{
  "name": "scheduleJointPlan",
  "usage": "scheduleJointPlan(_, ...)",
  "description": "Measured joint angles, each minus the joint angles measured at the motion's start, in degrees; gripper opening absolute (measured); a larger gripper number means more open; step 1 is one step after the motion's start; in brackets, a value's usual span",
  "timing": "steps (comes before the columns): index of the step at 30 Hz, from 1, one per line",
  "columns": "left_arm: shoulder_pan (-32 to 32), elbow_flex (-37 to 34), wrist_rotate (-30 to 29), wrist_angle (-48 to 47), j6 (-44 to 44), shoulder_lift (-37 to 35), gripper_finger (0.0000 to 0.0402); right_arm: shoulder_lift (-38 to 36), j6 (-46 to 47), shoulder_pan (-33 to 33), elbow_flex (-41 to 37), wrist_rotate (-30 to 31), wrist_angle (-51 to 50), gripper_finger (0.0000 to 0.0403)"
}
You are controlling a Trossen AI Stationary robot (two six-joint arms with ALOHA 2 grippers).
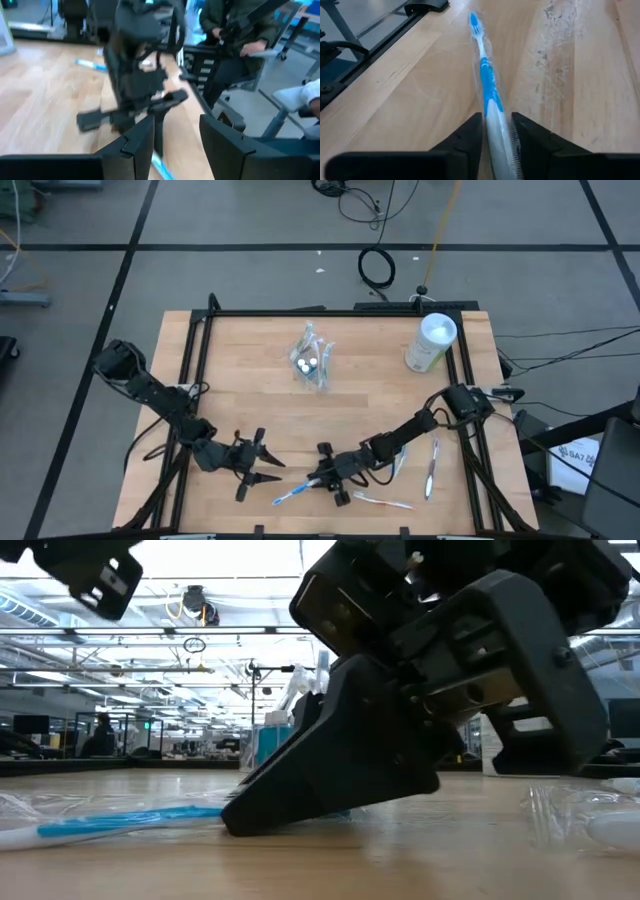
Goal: Pick & Place toothbrushing station
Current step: Put the left blue toothbrush into the left section of the organizer
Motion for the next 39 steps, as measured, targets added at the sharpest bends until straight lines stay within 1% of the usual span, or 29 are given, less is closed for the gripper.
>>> scheduleJointPlan(5,1.3,0.0,0.0,3.8,4.2,0.0,0.0161,0.0,-0.1,-0.8,0.0,-0.3,-0.1,0.0054)
scheduleJointPlan(8,2.5,0.0,-0.1,4.9,4.6,0.0,0.0161,-1.6,-0.6,-0.9,-0.1,-0.2,-3.0,0.0038)
scheduleJointPlan(10,3.3,0.0,0.0,5.1,4.6,0.0,0.0161,-3.0,-2.1,-1.0,-0.1,-0.1,-5.8,0.0036)
scheduleJointPlan(15,5.5,0.0,-0.1,8.3,4.8,-0.1,0.0161,-10.4,-7.4,-2.0,-0.3,1.2,-15.8,0.0031)
scheduleJointPlan(17,6.4,0.0,0.0,10.3,7.3,-0.6,0.0161,-15.0,-9.3,-2.4,-0.7,4.2,-21.6,0.0026)
scheduleJointPlan(19,7.1,0.0,-0.9,11.6,12.3,-2.1,0.0161,-19.4,-10.7,-2.9,-0.5,7.6,-25.5,0.0022)
scheduleJointPlan(21,7.5,0.0,-2.8,13.8,19.0,-4.0,0.0161,-24.4,-11.3,-2.8,-1.1,13.2,-30.7,0.0022)
scheduleJointPlan(22,7.7,0.0,-3.7,14.3,22.4,-5.1,0.0161,-26.9,-11.8,-2.7,-1.8,15.9,-32.1,0.0023)
scheduleJointPlan(23,8.0,0.0,-4.4,14.7,25.7,-6.2,0.0161,-29.0,-12.4,-2.7,-2.6,18.5,-31.4,0.0024)
scheduleJointPlan(25,8.5,0.0,-5.7,15.3,31.6,-8.4,0.0161,-34.2,-14.0,-2.2,-5.6,22.8,-29.2,0.0025)
scheduleJointPlan(27,8.9,0.0,-7.0,15.4,36.1,-10.6,0.0161,-38.9,-15.5,-1.7,-9.7,25.6,-23.2,0.0025)
scheduleJointPlan(30,9.6,0.0,-9.3,13.7,39.9,-13.6,0.0161,-44.5,-18.5,-1.1,-18.9,25.9,-10.2,0.0023)
scheduleJointPlan(33,10.5,0.0,-12.7,11.7,40.1,-14.9,0.0161,-47.3,-21.4,-1.1,-29.0,25.3,10.0,0.0024)
scheduleJointPlan(35,11.5,0.0,-13.6,10.1,39.3,-15.0,0.0161,-48.0,-22.0,-1.9,-34.5,23.4,22.5,0.0027)
scheduleJointPlan(37,12.3,0.0,-13.1,9.3,39.2,-14.8,0.0161,-48.1,-20.8,-3.0,-38.7,20.5,33.1,0.0031)
scheduleJointPlan(39,13.5,0.0,-11.2,8.8,39.1,-14.7,0.0161,-47.6,-17.5,-4.3,-40.7,16.7,41.6,0.0032)
